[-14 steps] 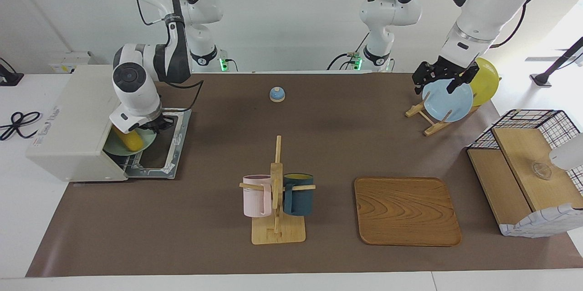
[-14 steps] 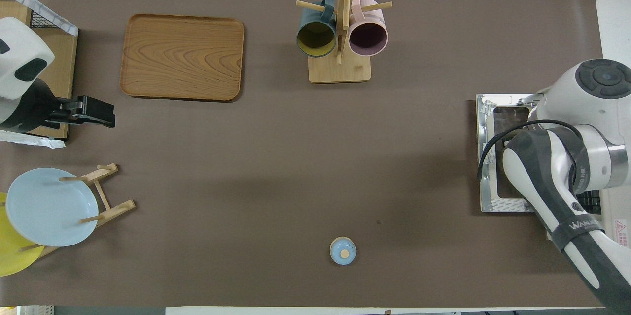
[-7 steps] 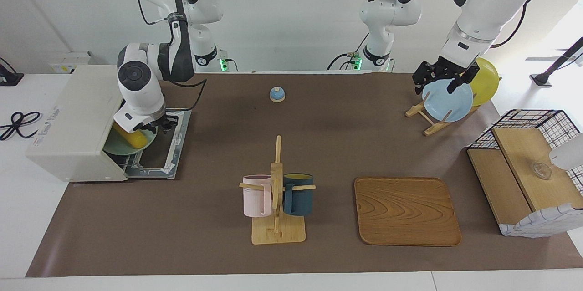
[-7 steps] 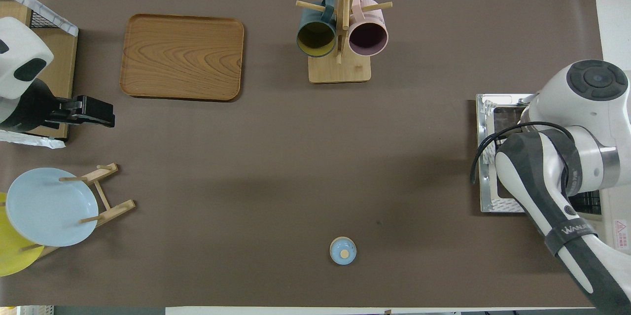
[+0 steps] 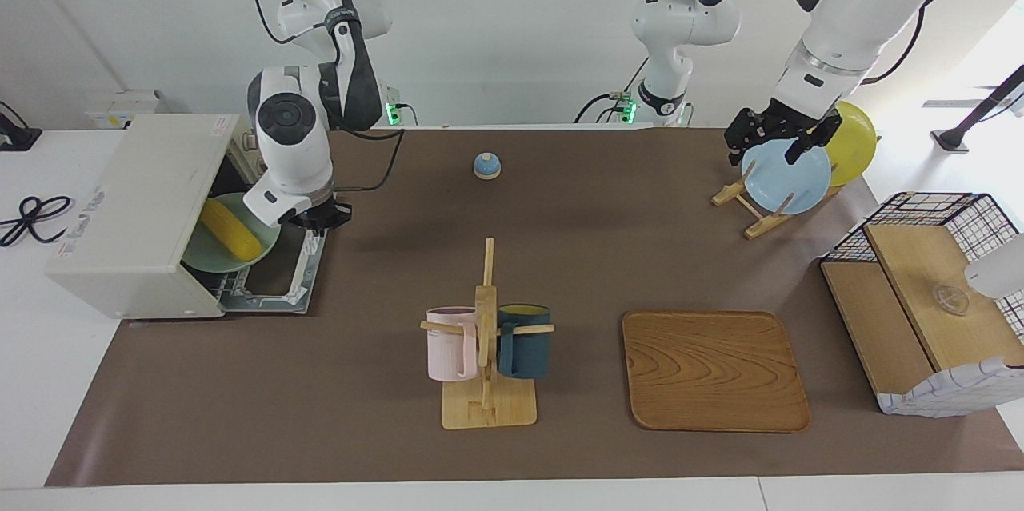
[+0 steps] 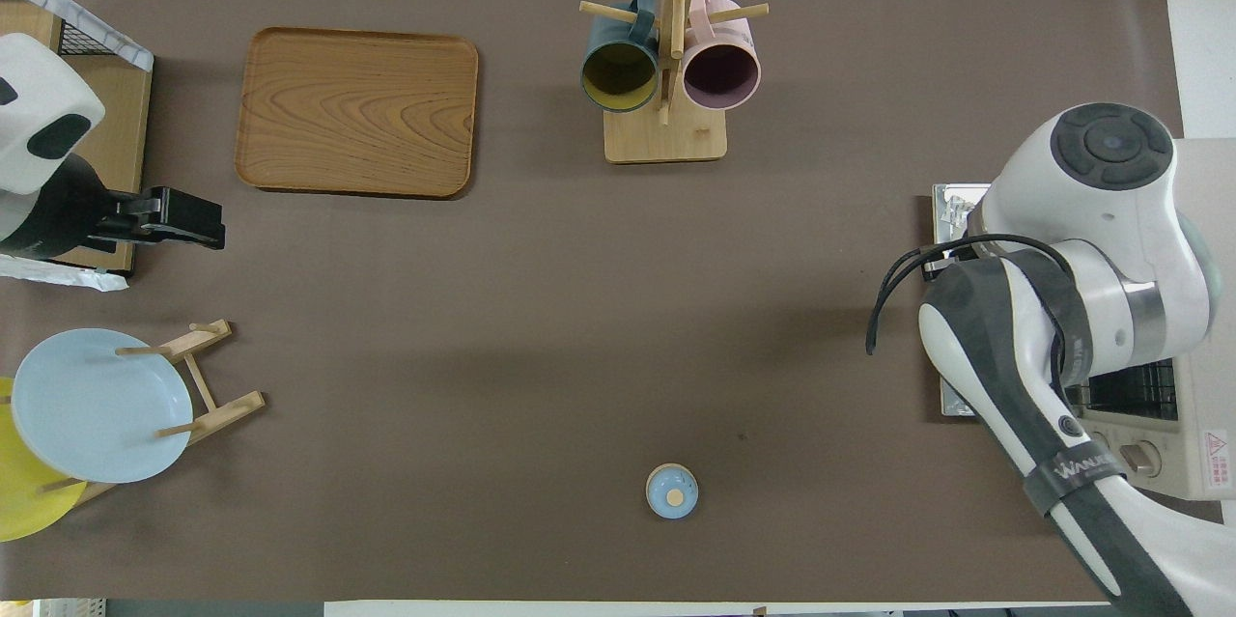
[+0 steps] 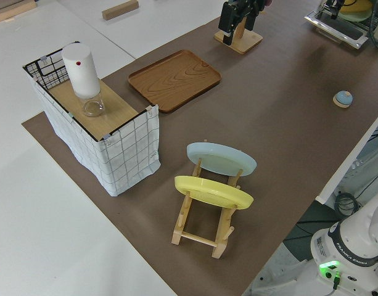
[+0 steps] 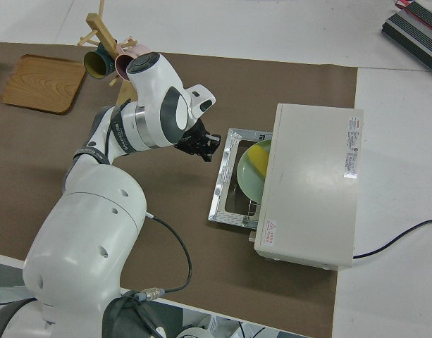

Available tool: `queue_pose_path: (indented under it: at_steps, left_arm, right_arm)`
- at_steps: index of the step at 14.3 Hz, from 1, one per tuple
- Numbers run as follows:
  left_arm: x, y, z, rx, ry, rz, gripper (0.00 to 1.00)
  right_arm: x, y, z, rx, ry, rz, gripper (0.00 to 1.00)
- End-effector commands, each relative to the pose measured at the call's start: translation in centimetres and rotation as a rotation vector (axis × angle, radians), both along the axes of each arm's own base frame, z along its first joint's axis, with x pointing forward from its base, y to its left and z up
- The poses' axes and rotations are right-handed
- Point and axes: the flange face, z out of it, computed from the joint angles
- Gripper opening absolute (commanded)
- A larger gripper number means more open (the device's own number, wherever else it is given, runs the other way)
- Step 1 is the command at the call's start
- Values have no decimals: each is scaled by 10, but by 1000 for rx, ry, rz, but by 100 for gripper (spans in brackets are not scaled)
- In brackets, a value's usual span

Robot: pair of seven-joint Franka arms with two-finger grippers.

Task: Put corn in oven
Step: 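Release the plate inside the oven and draw the right gripper back out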

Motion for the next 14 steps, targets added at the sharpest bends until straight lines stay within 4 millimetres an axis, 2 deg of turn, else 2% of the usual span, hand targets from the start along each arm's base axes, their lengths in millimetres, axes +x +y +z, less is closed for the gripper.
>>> queue_pose_path:
  at_steps: [1,2,3,8,10,14]
  left_arm:
    - [-2,2,6,-3,-3,1,100]
    - [-2,2,6,-3,-3,2,100]
    - [-2,2,6,-3,-3,2,100]
    - [-2,2,6,-3,-3,1,100]
    - [-2,2,6,-3,-3,2,100]
    - [-2,2,5,-3,-1,2,100]
  right_arm:
    - [-9,-5,-37,50,-51,-22,0]
    - [-10,-9,-57,54,-56,-26,0]
    - [-11,-10,-67,55,-51,-28,0]
    - [-16,-20,-75,54,-40,-42,0]
    - [-16,-32,-77,52,-32,-58,0]
    - [-12,-38,-69,7,-8,-33,0]
